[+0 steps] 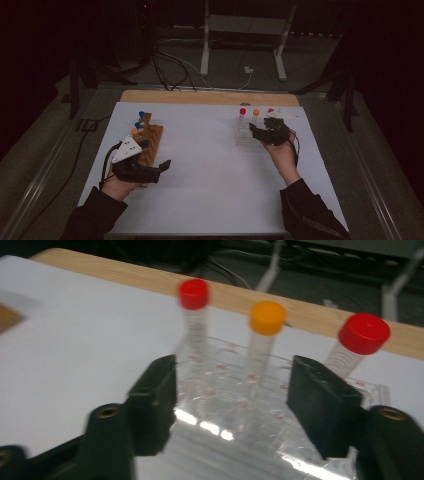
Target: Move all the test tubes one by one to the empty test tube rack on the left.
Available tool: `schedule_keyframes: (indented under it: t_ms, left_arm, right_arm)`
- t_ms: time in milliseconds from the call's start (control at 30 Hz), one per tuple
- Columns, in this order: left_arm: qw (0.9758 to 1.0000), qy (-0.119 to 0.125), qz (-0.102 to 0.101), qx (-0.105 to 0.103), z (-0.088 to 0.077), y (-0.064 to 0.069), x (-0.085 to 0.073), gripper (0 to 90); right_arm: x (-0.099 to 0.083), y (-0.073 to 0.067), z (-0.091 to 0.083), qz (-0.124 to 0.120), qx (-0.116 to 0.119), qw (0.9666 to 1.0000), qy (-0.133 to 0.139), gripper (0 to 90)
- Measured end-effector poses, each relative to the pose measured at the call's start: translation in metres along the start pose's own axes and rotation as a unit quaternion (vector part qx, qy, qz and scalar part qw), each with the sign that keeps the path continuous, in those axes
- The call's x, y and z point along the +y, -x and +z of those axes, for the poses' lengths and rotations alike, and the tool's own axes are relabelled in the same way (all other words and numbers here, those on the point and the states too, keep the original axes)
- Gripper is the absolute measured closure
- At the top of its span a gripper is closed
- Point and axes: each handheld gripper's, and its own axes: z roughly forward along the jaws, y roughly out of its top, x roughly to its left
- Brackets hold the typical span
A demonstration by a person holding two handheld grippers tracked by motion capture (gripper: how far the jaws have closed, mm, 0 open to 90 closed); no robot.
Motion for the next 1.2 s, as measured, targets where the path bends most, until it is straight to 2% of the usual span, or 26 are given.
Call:
schedule_keyframes:
  t_ms: [333, 467, 567, 733, 967, 1200]
  left_arm:
    - [1.0, 0.005, -0.004, 0.002, -0.003, -0.002, 0.0, 2.9]
    - [1.0, 0.003, -0.005, 0.002, -0.003, -0.004, 0.0, 3.0]
    - [1.0, 0.003, -0.005, 0.001, -0.003, -0.004, -0.001, 3.0]
    - [1.0, 0.002, -0.007, 0.003, -0.003, -0.004, 0.0, 3.0]
    - [0.9999, 0.0, -0.012, 0.001, -0.003, -0.006, -0.001, 3.0]
    - [1.0, -0.003, -0.007, -0.001, -0.002, -0.004, 0.0, 3.0]
  right_arm:
    - [0.006, 0.005, 0.033, 0.02, -0.032, 0.9986, -0.035, 54.8]
    - [0.01, 0.007, 0.041, 0.026, -0.043, 0.9979, -0.042, 57.4]
    - [0.01, 0.006, 0.046, 0.02, -0.045, 0.9977, -0.047, 60.2]
    - [0.011, 0.004, 0.052, 0.023, -0.054, 0.9971, -0.048, 71.3]
    - [0.015, 0.003, 0.05, 0.018, -0.06, 0.9968, -0.05, 74.3]
    - [0.031, 0.001, 0.03, 0.004, -0.058, 0.9981, -0.022, 74.4]
